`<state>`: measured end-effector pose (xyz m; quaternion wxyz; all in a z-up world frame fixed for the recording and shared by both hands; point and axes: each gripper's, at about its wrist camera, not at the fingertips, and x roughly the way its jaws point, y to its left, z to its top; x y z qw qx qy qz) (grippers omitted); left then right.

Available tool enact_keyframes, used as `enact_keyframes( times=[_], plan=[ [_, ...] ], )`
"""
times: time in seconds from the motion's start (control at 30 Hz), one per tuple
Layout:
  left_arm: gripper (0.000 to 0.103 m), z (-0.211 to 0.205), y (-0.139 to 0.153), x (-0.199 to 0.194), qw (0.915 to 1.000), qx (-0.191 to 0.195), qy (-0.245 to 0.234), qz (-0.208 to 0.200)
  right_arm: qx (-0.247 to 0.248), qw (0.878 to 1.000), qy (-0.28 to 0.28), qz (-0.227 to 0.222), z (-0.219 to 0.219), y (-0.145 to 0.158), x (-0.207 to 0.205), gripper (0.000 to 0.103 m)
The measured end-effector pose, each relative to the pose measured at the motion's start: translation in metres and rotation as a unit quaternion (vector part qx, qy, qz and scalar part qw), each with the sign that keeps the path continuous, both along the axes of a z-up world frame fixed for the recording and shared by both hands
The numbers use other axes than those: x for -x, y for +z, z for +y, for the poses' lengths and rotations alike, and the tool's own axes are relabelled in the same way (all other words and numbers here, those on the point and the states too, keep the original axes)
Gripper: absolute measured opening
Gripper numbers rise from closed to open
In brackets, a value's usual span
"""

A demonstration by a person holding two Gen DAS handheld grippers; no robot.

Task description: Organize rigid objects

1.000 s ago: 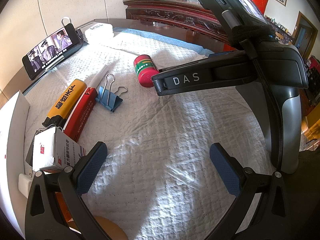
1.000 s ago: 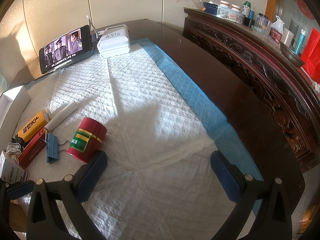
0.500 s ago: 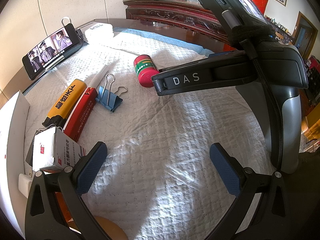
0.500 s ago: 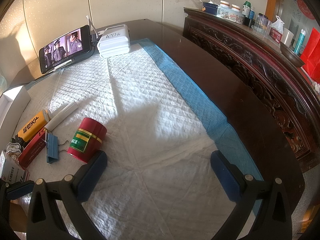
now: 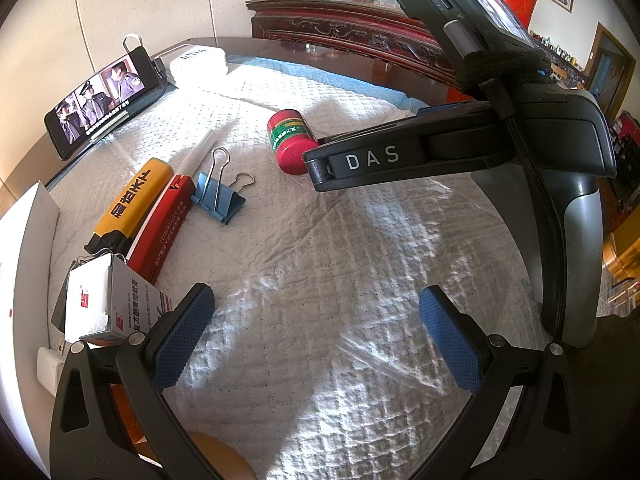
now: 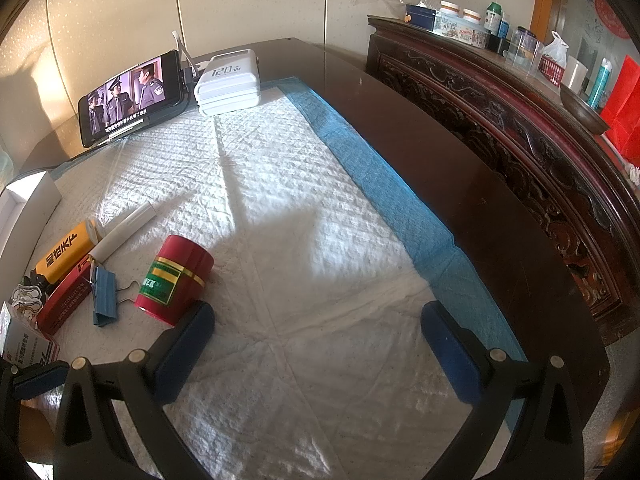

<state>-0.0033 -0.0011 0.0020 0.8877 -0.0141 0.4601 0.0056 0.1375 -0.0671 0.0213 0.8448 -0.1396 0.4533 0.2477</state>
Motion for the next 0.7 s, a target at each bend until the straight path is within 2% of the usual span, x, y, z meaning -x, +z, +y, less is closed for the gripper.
enact_keyframes(
  times=[0.6, 0.63, 0.7],
  plan=[
    [0.103, 0.0000, 0.0000, 0.0000, 1.0000, 0.000, 0.000, 0.000, 0.002, 1.000, 0.001, -0.001, -0.0020, -0.0005, -0.0016, 0.103],
    [0.103, 0.0000, 0.0000, 0.0000, 1.0000, 0.000, 0.000, 0.000, 0.000, 1.000, 0.002, -0.028, -0.0009, 0.0005, 0.0008, 0.103],
    [0.103, 0.0002, -0.0002, 0.0003, 1.0000, 0.000, 0.000, 0.000, -0.001, 1.000, 0.002, -0.026, -0.0004, 0.0001, 0.0019, 0.103]
  ],
)
